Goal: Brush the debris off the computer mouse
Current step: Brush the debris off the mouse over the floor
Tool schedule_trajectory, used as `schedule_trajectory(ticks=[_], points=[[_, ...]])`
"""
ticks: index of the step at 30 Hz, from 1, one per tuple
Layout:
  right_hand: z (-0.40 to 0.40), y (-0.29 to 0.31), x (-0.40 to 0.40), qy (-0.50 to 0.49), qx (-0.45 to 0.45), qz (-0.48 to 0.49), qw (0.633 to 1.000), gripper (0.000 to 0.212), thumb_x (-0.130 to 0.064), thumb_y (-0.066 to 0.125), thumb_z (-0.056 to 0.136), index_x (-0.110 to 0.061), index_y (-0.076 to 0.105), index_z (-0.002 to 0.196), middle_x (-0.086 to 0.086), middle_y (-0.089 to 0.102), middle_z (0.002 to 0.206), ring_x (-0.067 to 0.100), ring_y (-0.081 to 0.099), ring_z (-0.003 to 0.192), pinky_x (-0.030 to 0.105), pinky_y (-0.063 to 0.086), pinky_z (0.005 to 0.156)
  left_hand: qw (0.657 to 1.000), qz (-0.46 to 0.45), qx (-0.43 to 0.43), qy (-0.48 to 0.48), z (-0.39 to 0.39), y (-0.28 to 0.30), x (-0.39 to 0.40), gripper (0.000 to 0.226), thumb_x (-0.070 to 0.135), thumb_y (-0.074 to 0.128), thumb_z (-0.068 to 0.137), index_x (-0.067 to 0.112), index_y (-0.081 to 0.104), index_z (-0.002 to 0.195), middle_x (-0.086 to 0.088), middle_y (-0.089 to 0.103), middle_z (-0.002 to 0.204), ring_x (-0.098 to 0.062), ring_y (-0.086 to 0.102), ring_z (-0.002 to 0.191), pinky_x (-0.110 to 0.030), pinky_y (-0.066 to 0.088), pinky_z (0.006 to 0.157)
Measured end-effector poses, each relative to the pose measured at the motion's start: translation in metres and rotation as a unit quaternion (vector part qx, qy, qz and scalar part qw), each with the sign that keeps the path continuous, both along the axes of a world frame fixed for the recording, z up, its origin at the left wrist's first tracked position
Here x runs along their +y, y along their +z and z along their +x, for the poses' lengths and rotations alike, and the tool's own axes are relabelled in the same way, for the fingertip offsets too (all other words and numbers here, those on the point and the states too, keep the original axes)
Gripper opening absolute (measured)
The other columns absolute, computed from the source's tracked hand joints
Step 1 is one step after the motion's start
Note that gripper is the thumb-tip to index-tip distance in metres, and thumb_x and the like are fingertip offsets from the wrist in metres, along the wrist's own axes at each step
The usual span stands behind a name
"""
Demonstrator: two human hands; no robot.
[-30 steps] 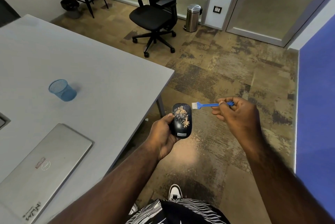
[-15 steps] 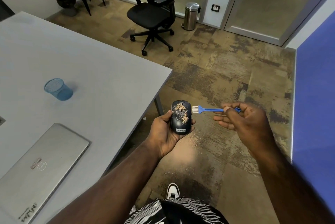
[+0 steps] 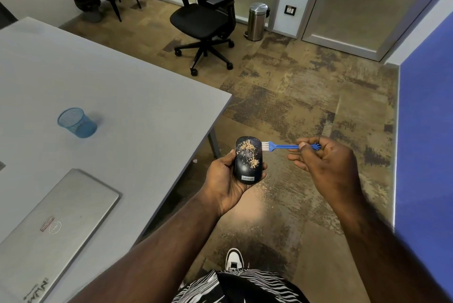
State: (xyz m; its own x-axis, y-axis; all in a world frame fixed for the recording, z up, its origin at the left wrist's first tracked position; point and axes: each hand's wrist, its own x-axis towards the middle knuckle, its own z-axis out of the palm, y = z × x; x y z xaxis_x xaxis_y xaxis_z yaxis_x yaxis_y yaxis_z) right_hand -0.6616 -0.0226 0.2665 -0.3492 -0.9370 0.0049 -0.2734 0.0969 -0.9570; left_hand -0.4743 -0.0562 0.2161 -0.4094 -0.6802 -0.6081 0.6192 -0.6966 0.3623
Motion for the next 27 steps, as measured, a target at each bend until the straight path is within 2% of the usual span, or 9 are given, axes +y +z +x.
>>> schedule_trajectory(ticks=[3, 6, 10, 13, 15, 18, 21, 27], points=[[0.002, 0.001, 0.000, 0.015, 0.007, -0.010, 1.000, 0.018, -0.013, 0.063, 0.094, -0.028, 0.068, 0.088, -0.005, 0.077, 0.074, 0.009, 0.076, 0.073, 0.022, 0.060, 0.063, 1.000, 0.001, -0.006, 0.000, -0.001, 0.000, 0.000, 0.049, 0.033, 0.030, 0.102, -0.002, 0.054, 0.127, -0.027, 0.062, 0.117, -0.036, 0.066, 0.091, -0.041, 0.058, 0.076], [0.002, 0.000, -0.001, 0.012, 0.078, -0.011, 0.997, 0.017, -0.014, 0.062, 0.095, -0.029, 0.066, 0.090, -0.007, 0.075, 0.074, 0.003, 0.075, 0.072, 0.023, 0.061, 0.065, 1.000, -0.001, -0.009, 0.001, -0.001, 0.001, 0.000, 0.049, 0.032, 0.031, 0.101, -0.002, 0.053, 0.129, -0.027, 0.061, 0.119, -0.037, 0.065, 0.092, -0.042, 0.057, 0.077], [0.002, 0.006, -0.004, 0.010, 0.016, -0.025, 1.000, 0.018, -0.012, 0.062, 0.095, -0.028, 0.068, 0.089, -0.005, 0.076, 0.073, 0.006, 0.075, 0.072, 0.020, 0.060, 0.063, 1.000, -0.001, -0.008, 0.004, -0.001, 0.001, -0.001, 0.047, 0.032, 0.030, 0.102, -0.001, 0.055, 0.125, -0.028, 0.061, 0.118, -0.037, 0.065, 0.092, -0.042, 0.057, 0.077], [0.004, 0.006, -0.005, 0.038, 0.021, -0.014, 0.999, 0.012, -0.011, 0.063, 0.094, -0.021, 0.070, 0.093, -0.008, 0.076, 0.072, 0.006, 0.075, 0.070, 0.015, 0.057, 0.059, 1.000, -0.007, -0.008, 0.003, -0.003, 0.000, -0.001, 0.047, 0.031, 0.030, 0.101, -0.001, 0.060, 0.118, -0.026, 0.063, 0.114, -0.036, 0.066, 0.088, -0.041, 0.058, 0.076], [0.004, 0.004, -0.006, 0.030, 0.047, -0.008, 0.998, 0.011, -0.012, 0.063, 0.094, -0.021, 0.070, 0.094, -0.007, 0.075, 0.069, 0.003, 0.075, 0.069, 0.017, 0.058, 0.060, 1.000, -0.009, -0.010, 0.001, -0.004, 0.000, 0.000, 0.046, 0.031, 0.031, 0.101, -0.001, 0.060, 0.117, -0.026, 0.064, 0.113, -0.037, 0.066, 0.089, -0.042, 0.057, 0.077], [0.000, 0.005, -0.010, 0.008, 0.062, -0.017, 0.998, 0.018, -0.016, 0.062, 0.095, -0.032, 0.066, 0.089, -0.007, 0.075, 0.072, 0.003, 0.075, 0.071, 0.021, 0.060, 0.063, 1.000, -0.006, -0.010, 0.001, -0.005, 0.000, -0.001, 0.044, 0.030, 0.032, 0.101, -0.001, 0.059, 0.118, -0.026, 0.066, 0.109, -0.038, 0.066, 0.089, -0.043, 0.057, 0.077], [-0.002, 0.005, -0.011, 0.018, 0.032, -0.025, 0.999, 0.016, -0.016, 0.064, 0.093, -0.031, 0.068, 0.088, -0.005, 0.077, 0.073, 0.007, 0.076, 0.071, 0.020, 0.059, 0.062, 1.000, -0.008, -0.013, -0.002, -0.005, 0.000, -0.001, 0.046, 0.031, 0.032, 0.101, -0.001, 0.056, 0.124, -0.026, 0.064, 0.114, -0.037, 0.066, 0.091, -0.043, 0.057, 0.078], [-0.001, 0.004, -0.012, 0.009, 0.093, -0.030, 0.995, 0.019, -0.018, 0.064, 0.093, -0.036, 0.065, 0.087, -0.007, 0.075, 0.071, 0.002, 0.074, 0.071, 0.028, 0.062, 0.065, 1.000, -0.003, -0.014, -0.002, -0.006, 0.000, 0.001, 0.047, 0.031, 0.032, 0.101, -0.002, 0.054, 0.126, -0.028, 0.063, 0.115, -0.037, 0.066, 0.090, -0.044, 0.056, 0.079]])
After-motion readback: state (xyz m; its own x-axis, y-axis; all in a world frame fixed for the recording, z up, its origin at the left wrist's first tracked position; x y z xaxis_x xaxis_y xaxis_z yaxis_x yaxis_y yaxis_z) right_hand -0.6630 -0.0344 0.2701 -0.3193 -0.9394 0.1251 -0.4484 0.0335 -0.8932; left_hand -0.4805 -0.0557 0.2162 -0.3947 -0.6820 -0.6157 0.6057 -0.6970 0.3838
